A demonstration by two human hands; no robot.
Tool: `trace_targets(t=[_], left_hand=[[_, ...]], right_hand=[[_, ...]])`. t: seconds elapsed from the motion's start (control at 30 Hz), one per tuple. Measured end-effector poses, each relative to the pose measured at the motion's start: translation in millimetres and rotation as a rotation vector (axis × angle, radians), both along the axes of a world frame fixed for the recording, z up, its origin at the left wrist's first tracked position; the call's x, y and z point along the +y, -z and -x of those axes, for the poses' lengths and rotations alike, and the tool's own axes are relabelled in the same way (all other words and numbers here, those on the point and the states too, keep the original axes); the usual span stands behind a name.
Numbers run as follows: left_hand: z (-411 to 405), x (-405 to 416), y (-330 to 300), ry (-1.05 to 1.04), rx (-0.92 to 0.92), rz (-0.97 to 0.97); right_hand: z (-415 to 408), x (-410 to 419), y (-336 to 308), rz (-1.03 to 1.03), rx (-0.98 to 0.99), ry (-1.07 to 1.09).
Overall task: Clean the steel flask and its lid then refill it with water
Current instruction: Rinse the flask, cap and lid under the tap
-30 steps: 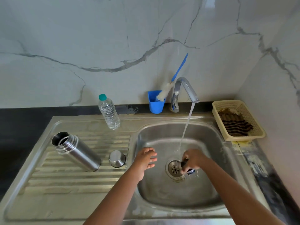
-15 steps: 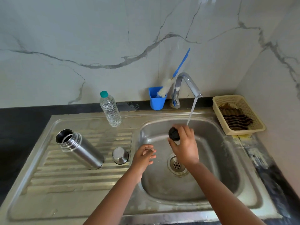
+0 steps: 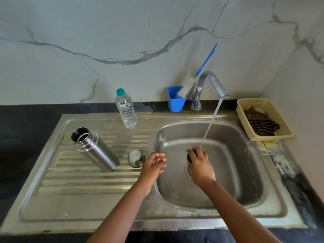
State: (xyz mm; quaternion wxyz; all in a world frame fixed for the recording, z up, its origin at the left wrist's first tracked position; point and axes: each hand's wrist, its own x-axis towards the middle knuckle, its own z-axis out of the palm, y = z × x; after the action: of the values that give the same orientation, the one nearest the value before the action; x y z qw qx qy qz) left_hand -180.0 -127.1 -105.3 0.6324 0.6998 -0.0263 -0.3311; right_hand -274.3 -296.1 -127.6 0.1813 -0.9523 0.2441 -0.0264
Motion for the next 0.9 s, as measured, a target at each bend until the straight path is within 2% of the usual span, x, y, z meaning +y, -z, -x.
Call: trace_targets(t=[0.03,0.07,0.1,0.17,0.2,0.3,0.47,0.63,0.9], left_hand=[[0.5,3.4,0.8,-0.011,-0.001,0.012],[0.7,7.1,1.3,-0.022,-0.006,0.027],[1.1,10.9,1.4,-0.029,-0.015,0.039],[2.0,19.2,1.1,-0.037,-0.046,0.047],[2.6,24.6,0.6,-0.042,-0.059,0.041],[2.7,42.6,0.3,-0.086,-0.095,0.007],[3.5,82.6,5.4,-0.257,-0.178,-0.072],[5.8,115.0,11.0,-0.435,-0.18,-0.17],[9.7,139.8,12.0,-0.487,-0.201,-0.233]], right_hand=[[-2.1,2.8,0.0,0.057,-0.106,-0.026],[-3.0,3.3,0.5,0.074,-0.102,-0.053],[-3.5,3.7,-1.1,0.049,-0.008,-0.069],[-2.2,4.9,-1.1,-0.047,0.342,-0.089],[-2.1,6.9,-2.7,-0.069,0.428,-0.103],[-13.8,24.5,-18.7,-0.117,0.229,-0.142],[-42.8,82.5,-47.4,-0.343,-0.067,-0.426],[-63.6,127.3,-24.7,-0.386,-0.02,-0.597],[-73.4,136.2,-4.5,-0.347,-0.063,-0.746]])
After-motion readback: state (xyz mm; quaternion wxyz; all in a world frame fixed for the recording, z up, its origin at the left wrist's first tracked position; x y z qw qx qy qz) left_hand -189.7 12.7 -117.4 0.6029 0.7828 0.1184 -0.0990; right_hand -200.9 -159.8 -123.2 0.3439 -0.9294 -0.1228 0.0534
